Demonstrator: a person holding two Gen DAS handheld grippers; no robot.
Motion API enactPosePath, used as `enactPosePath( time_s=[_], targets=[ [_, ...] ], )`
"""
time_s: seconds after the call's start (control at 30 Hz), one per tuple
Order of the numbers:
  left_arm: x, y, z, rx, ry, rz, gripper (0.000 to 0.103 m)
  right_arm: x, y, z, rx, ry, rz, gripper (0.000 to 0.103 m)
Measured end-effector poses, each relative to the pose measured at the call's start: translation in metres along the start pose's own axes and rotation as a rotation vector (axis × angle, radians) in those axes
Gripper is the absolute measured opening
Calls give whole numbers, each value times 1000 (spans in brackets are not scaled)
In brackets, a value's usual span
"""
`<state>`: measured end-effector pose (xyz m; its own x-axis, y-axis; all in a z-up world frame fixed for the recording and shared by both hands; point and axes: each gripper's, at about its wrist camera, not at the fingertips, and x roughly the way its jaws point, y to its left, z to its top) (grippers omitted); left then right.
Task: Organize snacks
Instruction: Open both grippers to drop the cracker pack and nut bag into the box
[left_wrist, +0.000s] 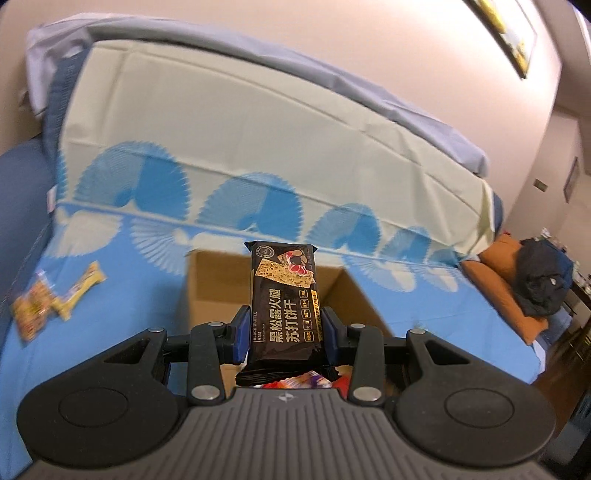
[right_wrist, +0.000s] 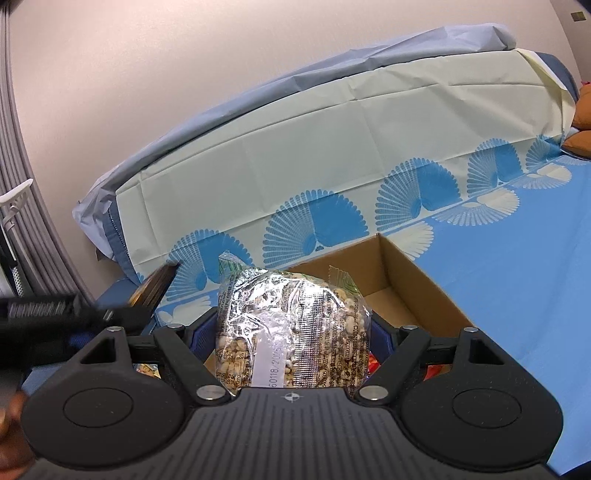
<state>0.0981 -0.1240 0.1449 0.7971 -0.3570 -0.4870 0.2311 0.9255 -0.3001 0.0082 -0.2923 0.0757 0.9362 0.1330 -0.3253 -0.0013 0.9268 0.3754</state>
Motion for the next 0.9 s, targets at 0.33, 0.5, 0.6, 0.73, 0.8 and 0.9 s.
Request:
enactPosePath(
  time_s=[0.33,0.5,0.6,0.73,0.8,0.9],
  targets=[
    [18,-30,-1,59,30,-20,65,5,6,-3,4,29,-24,89],
    [7,-14,-16,43,26,21,64,8,7,-3,-4,39,-38,90],
    [-2,4,-27,17,30,42,56,9,8,-5,-14,47,-42,90],
    [-15,34,-42,-29,49,61,40,9,13,-7,-50,52,-45,90],
    [-22,53,-49,-67,63,74,38,9,16,-8,-68,55,-47,90],
    [-31,80,-58,-125,73,99,38,10,19,-11,-86,58,-52,90]
  ],
)
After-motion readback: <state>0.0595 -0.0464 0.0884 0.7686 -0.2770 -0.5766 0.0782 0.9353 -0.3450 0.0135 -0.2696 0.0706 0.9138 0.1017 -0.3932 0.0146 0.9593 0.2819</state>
